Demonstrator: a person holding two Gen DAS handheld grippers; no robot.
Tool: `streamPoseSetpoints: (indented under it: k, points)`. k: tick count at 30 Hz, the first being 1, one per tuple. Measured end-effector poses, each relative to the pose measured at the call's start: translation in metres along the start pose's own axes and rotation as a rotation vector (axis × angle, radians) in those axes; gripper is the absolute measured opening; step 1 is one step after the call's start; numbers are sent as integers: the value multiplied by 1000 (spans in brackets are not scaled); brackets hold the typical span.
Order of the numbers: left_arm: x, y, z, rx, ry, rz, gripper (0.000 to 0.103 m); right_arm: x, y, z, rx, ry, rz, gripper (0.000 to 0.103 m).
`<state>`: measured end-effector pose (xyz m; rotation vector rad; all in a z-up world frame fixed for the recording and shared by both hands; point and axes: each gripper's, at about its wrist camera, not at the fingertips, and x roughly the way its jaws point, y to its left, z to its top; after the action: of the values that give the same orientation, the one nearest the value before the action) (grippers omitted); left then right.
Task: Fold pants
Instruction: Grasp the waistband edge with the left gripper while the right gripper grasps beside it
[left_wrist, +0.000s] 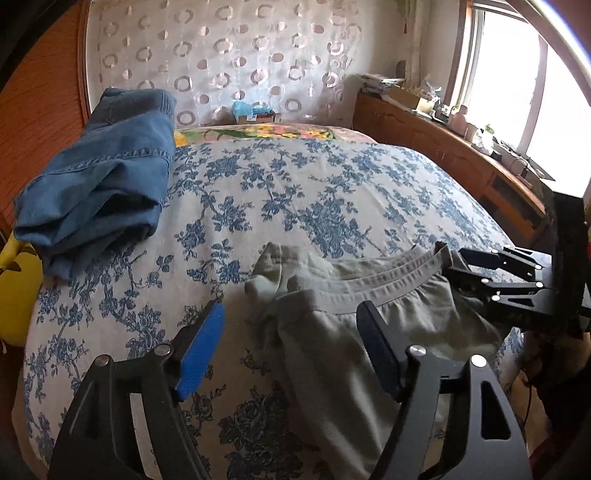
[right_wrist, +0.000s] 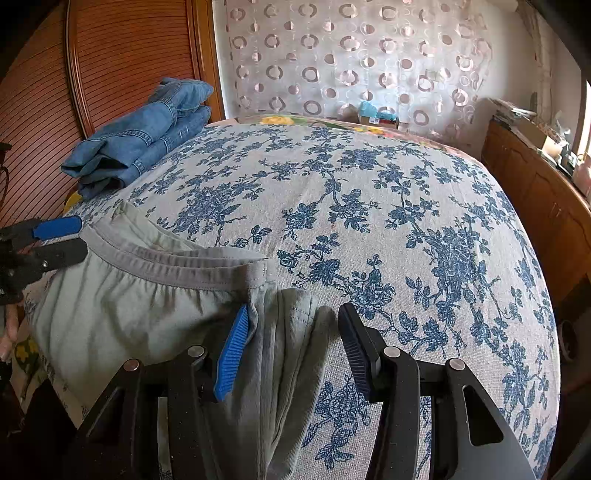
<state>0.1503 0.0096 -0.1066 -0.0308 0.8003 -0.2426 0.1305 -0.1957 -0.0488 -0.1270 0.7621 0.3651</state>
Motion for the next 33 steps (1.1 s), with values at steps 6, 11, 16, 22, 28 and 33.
streamPoseSetpoints:
  k: [6, 11, 16, 22, 28, 33]
  points:
    - [8, -1, -6, 7, 22, 5, 75, -1, 0, 0, 2, 0, -2, 52]
    - [16, -1, -9, 9, 38, 16, 75, -4, -6, 1, 30, -7, 26, 52]
    - [19, 0, -15, 7, 31, 10, 75, -15, -19, -4, 107, -25, 85, 52]
    - [18, 1, -17, 9, 5, 10, 76, -22, -12, -10, 75, 0, 112, 58]
    - [18, 1, -17, 12, 4, 9, 76, -16, -10, -6, 60, 24, 72, 58]
    - [18, 2, -16, 12, 6, 11, 76, -11, -12, -2, 79, 14, 67, 58]
